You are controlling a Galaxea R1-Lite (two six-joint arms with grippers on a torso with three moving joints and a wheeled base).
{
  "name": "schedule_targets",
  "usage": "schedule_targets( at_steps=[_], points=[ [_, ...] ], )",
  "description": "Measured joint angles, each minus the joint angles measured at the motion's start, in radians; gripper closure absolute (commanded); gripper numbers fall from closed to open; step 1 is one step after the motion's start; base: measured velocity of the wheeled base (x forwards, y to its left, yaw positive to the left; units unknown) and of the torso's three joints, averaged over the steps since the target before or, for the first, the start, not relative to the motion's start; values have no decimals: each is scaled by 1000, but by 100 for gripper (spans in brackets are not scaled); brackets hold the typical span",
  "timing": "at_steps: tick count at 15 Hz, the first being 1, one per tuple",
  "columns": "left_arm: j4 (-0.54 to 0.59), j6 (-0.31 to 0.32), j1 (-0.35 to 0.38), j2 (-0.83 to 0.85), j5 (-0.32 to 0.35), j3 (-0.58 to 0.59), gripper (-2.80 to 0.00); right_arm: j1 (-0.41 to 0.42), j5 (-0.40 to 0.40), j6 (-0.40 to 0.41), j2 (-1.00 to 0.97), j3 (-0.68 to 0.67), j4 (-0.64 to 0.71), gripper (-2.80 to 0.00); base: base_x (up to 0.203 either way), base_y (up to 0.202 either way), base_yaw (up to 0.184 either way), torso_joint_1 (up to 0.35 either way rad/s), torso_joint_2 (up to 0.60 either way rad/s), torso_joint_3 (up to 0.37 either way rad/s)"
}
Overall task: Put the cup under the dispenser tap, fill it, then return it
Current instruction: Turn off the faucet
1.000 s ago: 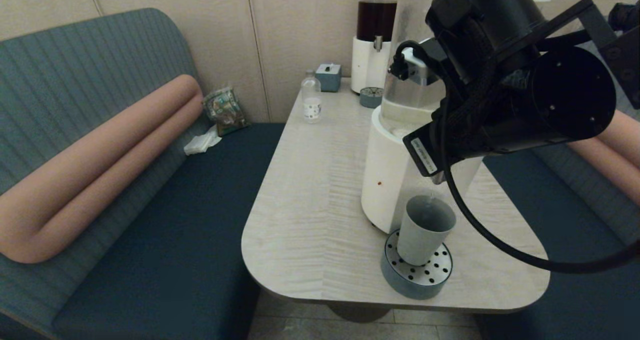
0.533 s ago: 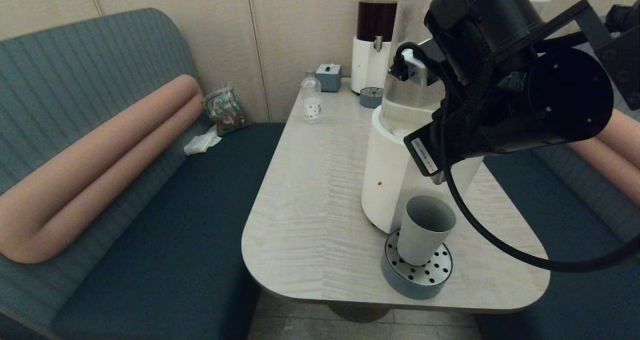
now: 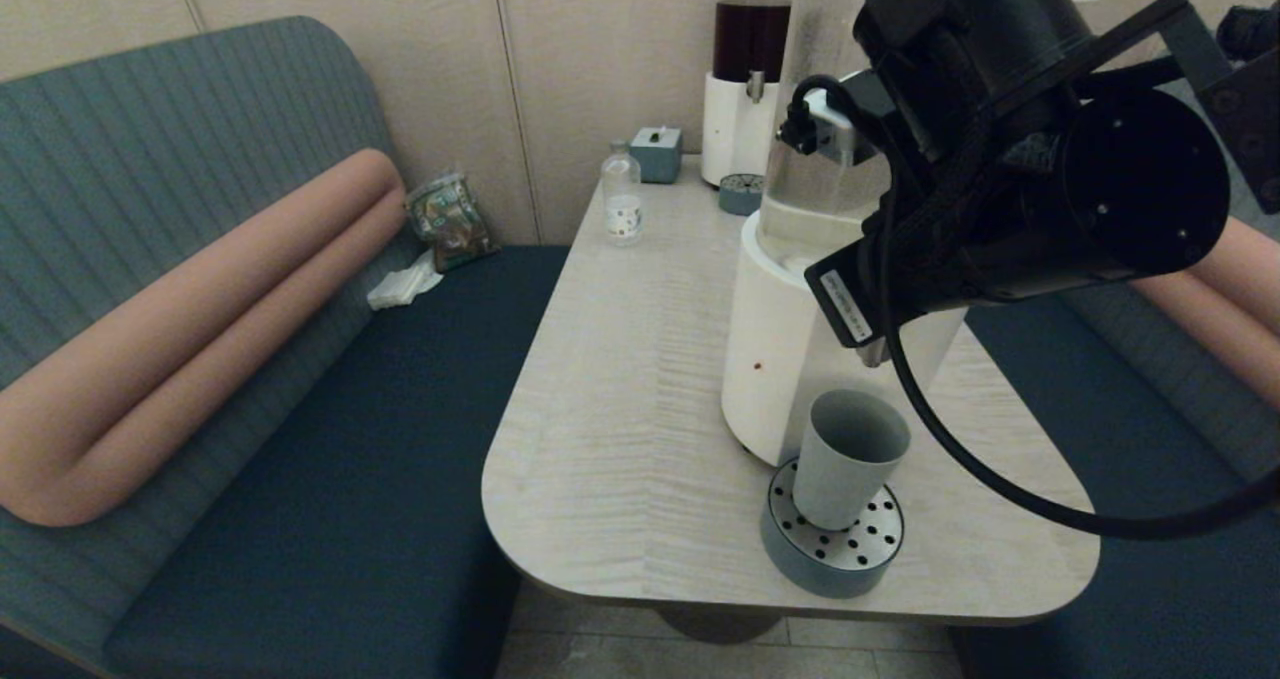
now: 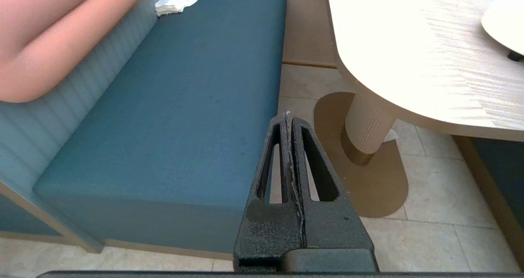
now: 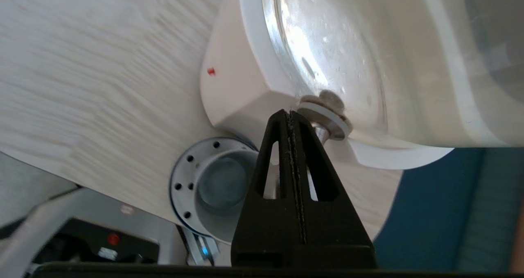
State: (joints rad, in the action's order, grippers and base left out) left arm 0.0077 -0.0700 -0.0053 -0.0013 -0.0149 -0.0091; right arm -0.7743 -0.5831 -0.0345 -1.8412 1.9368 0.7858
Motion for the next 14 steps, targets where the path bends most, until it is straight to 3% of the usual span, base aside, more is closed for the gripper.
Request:
schedule_targets(
  at_steps=[5, 14],
  points=[
    [0, 0, 0, 0, 0, 0, 0, -23, 14, 54, 30, 3, -98, 0, 0, 0, 0, 0, 0, 0],
    [0, 0, 0, 0, 0, 0, 0, -29, 17, 40, 195, -44, -168, 0, 0, 0, 0, 0, 0, 0]
  ],
)
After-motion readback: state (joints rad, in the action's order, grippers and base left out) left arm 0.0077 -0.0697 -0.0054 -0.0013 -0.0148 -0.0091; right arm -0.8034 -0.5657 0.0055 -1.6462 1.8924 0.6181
